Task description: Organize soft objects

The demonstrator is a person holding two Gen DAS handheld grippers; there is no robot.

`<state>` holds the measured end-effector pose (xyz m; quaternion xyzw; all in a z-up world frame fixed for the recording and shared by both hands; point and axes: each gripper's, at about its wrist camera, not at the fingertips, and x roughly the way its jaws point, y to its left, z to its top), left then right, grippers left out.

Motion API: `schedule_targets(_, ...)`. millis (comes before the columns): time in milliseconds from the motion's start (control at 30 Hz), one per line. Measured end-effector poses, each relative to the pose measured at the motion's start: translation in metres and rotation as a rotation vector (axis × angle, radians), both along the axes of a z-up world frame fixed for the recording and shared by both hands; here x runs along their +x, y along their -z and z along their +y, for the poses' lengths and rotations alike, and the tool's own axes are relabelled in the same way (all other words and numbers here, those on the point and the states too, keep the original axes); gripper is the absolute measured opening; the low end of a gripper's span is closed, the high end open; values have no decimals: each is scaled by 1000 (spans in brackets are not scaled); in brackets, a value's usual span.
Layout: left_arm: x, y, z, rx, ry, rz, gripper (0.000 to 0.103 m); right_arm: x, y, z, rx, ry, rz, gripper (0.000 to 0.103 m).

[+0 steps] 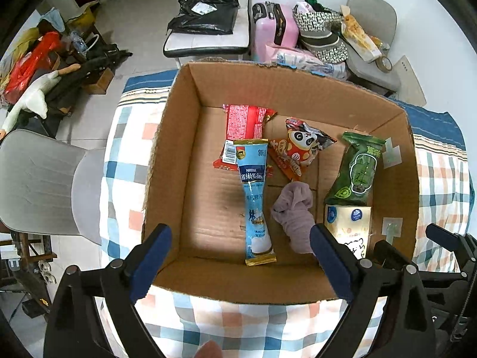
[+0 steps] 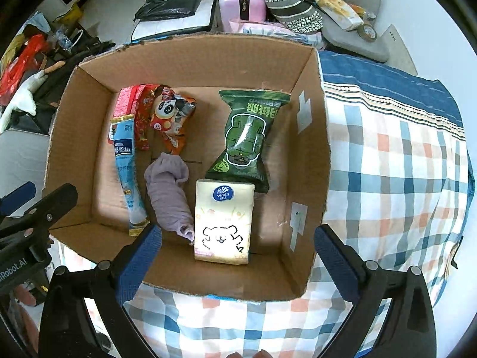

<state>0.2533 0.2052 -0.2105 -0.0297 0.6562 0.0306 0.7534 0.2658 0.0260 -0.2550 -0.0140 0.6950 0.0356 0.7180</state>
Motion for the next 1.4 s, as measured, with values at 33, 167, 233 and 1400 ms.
schedule_targets(33, -2, -3, 0, 3, -2, -7, 95, -2, -3, 0, -1, 2, -8, 103)
schedule_targets(167, -16, -29, -4, 10, -11, -65, 95, -12, -24, -4, -3, 11, -54, 103)
schedule_targets(233, -25, -45, -7, 20, -14, -97, 95, -19, -41, -7, -3, 11, -90, 103)
schedule_targets(1400, -180, -233, -39, 44, 17, -401, 95, -190, -285, -52, 25, 45, -495, 103)
